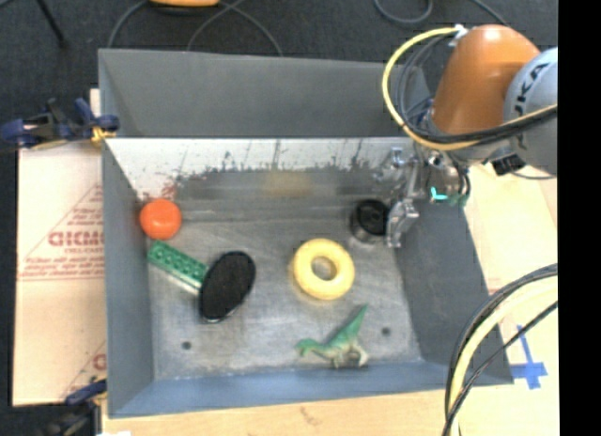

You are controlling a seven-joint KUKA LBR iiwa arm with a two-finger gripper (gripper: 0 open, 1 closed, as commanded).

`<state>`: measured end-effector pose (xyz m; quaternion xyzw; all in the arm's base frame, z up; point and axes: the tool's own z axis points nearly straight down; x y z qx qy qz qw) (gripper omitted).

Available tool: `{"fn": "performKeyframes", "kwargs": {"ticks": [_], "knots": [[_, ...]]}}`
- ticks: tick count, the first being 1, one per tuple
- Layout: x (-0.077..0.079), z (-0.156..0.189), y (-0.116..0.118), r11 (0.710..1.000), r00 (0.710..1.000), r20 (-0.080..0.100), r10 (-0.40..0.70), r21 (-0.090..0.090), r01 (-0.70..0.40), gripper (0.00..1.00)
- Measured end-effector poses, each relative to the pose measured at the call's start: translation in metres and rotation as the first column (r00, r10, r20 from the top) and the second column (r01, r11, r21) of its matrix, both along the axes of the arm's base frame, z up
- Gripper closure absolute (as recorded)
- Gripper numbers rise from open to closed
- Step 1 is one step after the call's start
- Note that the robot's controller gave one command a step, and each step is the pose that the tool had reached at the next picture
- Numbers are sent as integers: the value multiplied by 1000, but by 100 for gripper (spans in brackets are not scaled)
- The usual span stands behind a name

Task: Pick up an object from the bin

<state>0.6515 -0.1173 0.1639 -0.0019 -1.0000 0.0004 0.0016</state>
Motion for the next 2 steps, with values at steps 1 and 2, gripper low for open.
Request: {"fn": "performKeyframes", "kwargs": {"ticks": [1,2], "knots": [[2,5,0,1000,1000,9,2,-1,-2,0],[6,-71,-25,999,999,14,-46,0,46,0]]}}
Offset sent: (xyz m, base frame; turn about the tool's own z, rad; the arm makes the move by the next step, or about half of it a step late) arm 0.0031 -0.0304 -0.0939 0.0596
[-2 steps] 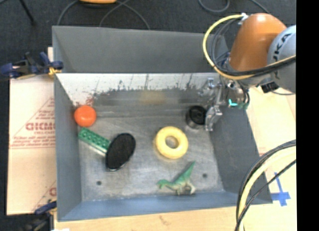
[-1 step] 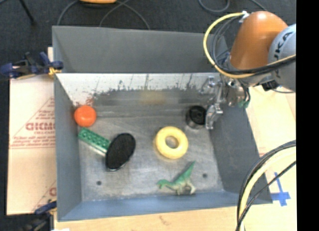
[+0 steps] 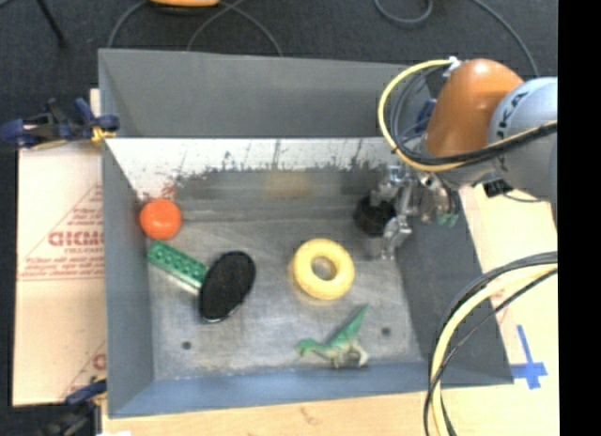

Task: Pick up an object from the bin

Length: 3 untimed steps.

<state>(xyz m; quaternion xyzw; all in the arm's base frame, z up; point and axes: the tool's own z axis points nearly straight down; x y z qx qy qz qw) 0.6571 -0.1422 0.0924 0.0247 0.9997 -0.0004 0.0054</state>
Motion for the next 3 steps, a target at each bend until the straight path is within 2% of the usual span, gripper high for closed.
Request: {"fn": "performKeyframes", "kwargs": {"ticks": [1,2,3], "knots": [[-1,-3,-1,1000,1000,-1,-13,-1,13,0],[-2,5,-4,988,988,-5,-153,2,153,0],[1,-14,-10,956,956,-8,-293,12,293,0]]}}
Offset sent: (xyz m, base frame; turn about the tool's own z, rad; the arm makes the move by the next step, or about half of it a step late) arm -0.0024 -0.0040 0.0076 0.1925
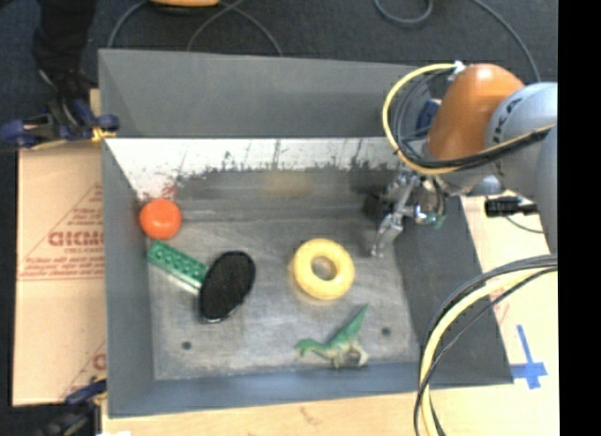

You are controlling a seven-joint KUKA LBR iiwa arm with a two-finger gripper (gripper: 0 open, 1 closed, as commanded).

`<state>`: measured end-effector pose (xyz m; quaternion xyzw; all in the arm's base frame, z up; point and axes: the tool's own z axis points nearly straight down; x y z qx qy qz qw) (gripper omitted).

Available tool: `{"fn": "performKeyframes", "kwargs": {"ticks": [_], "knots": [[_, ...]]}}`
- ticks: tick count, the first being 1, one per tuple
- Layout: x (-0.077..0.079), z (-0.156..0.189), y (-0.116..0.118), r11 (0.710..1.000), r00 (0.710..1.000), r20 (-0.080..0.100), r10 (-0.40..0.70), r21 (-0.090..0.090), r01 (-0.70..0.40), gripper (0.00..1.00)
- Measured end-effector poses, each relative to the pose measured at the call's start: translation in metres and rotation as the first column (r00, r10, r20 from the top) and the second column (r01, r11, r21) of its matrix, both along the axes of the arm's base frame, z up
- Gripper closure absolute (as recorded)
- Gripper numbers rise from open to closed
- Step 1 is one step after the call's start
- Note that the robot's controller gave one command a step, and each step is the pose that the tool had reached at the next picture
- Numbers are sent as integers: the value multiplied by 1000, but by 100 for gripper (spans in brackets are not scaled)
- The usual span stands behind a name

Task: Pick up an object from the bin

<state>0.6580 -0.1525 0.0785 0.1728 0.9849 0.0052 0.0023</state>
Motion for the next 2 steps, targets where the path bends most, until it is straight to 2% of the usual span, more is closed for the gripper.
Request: {"fn": "performKeyframes", "kwargs": {"ticks": [1,2], "knots": [[2,3,0,995,995,17,100,-14,-99,100],[2,3,0,995,995,17,100,-14,-100,100]]}}
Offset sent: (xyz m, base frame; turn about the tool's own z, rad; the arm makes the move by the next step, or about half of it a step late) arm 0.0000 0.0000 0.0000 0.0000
